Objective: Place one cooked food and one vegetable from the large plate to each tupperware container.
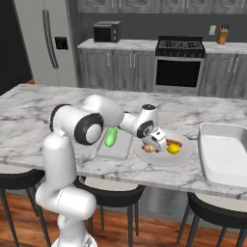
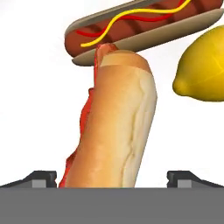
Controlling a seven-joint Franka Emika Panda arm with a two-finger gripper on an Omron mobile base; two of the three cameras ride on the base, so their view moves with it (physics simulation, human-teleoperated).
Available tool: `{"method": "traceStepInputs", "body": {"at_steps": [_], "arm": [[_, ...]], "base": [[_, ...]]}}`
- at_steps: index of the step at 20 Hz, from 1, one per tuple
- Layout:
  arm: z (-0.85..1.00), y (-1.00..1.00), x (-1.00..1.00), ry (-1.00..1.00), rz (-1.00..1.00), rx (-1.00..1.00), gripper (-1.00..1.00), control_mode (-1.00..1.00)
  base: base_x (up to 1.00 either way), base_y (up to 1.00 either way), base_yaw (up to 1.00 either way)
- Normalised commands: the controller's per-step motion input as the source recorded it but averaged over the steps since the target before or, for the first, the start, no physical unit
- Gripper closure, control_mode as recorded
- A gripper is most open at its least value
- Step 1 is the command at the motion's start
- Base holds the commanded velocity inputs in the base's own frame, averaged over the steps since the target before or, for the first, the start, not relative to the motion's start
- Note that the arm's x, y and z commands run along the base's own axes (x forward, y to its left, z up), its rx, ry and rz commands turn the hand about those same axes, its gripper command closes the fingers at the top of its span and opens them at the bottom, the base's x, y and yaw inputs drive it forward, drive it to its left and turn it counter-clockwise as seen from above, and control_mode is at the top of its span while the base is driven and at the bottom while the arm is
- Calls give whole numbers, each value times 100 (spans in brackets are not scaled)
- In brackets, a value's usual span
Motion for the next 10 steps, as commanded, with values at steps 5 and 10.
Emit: {"method": "traceStepInputs", "body": {"at_steps": [5, 10], "arm": [[-31, -2, 28, 1, 1, 3, -100, -100], [-12, 0, -15, 1, 0, 9, 100, -100]], "base": [[0, 0, 0], [0, 0, 0]]}}
